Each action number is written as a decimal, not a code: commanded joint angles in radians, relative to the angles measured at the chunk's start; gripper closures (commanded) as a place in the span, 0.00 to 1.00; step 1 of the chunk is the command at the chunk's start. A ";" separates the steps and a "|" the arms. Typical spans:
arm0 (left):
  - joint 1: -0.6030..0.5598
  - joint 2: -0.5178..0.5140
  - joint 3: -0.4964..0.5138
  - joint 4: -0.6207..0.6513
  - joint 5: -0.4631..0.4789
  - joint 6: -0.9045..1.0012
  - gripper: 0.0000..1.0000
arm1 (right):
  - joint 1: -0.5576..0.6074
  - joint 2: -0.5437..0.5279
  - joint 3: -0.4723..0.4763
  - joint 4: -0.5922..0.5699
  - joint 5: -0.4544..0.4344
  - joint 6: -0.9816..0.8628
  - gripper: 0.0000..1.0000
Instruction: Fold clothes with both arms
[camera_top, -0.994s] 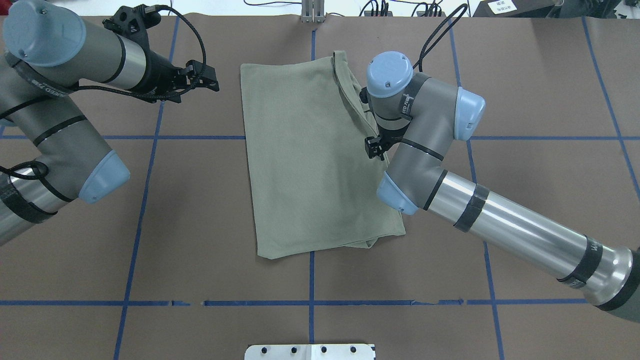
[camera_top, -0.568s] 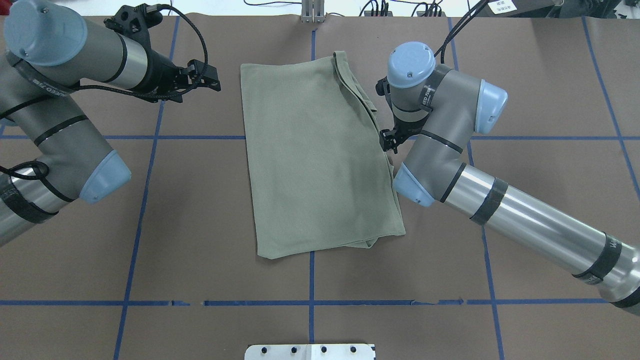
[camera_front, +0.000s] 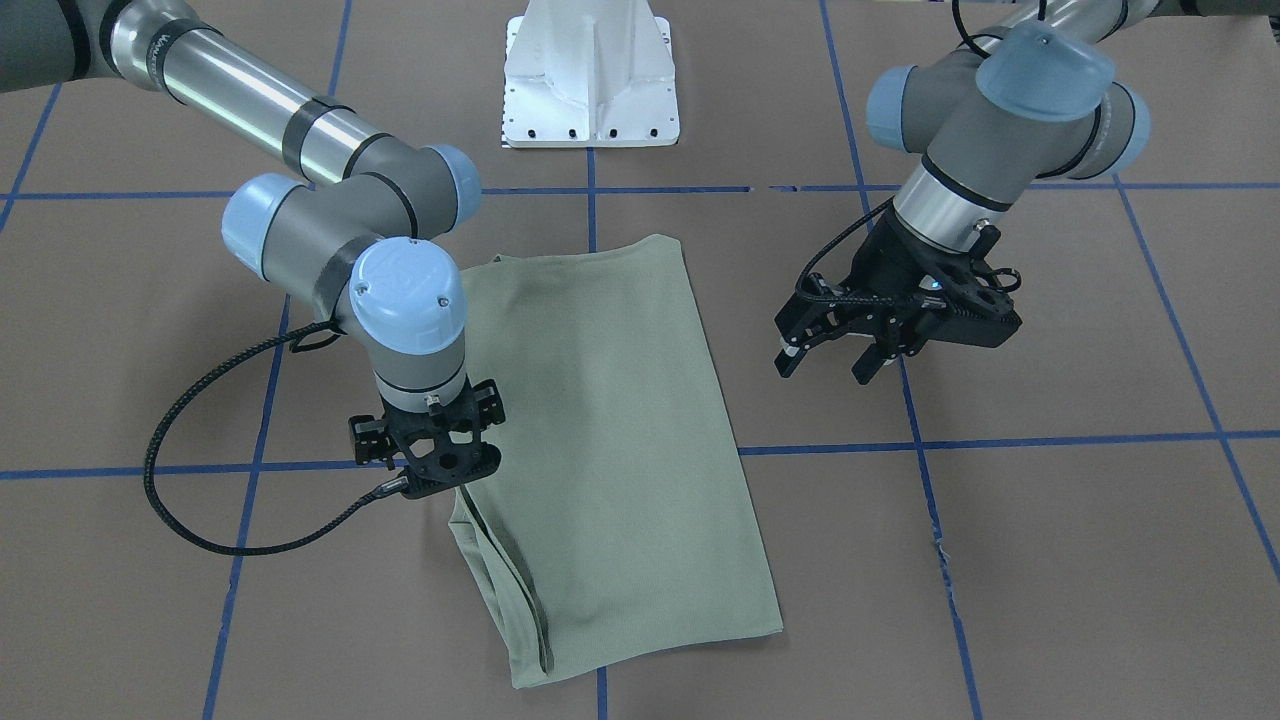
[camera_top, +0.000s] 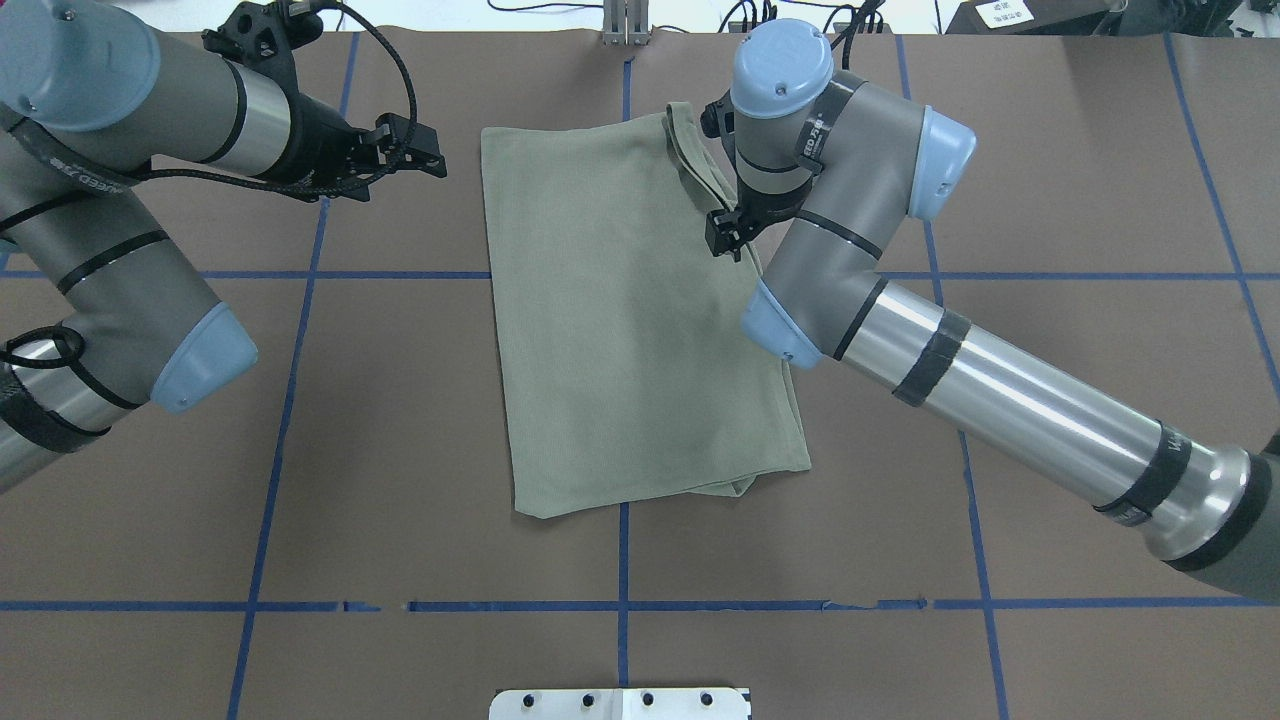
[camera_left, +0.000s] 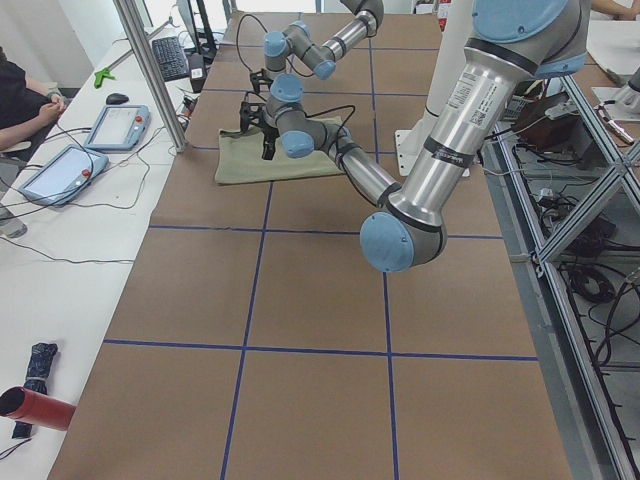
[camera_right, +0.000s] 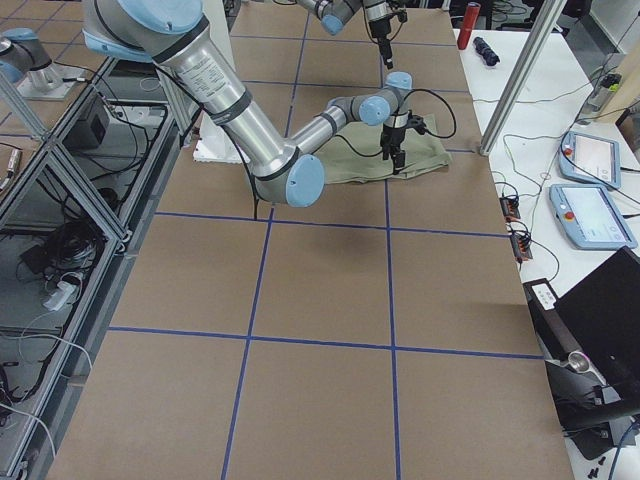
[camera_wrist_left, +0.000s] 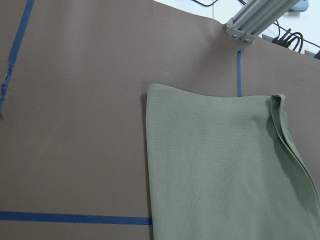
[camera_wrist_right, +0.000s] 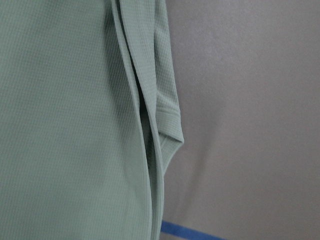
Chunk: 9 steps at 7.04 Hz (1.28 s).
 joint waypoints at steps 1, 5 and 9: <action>0.000 0.000 -0.029 -0.006 0.005 -0.004 0.00 | 0.001 0.084 -0.191 0.130 -0.021 0.002 0.00; 0.000 0.009 -0.037 -0.006 0.006 0.005 0.00 | 0.001 0.119 -0.306 0.216 -0.067 -0.001 0.00; 0.000 0.002 -0.040 -0.005 0.002 0.006 0.00 | 0.010 0.190 -0.452 0.321 -0.087 0.000 0.00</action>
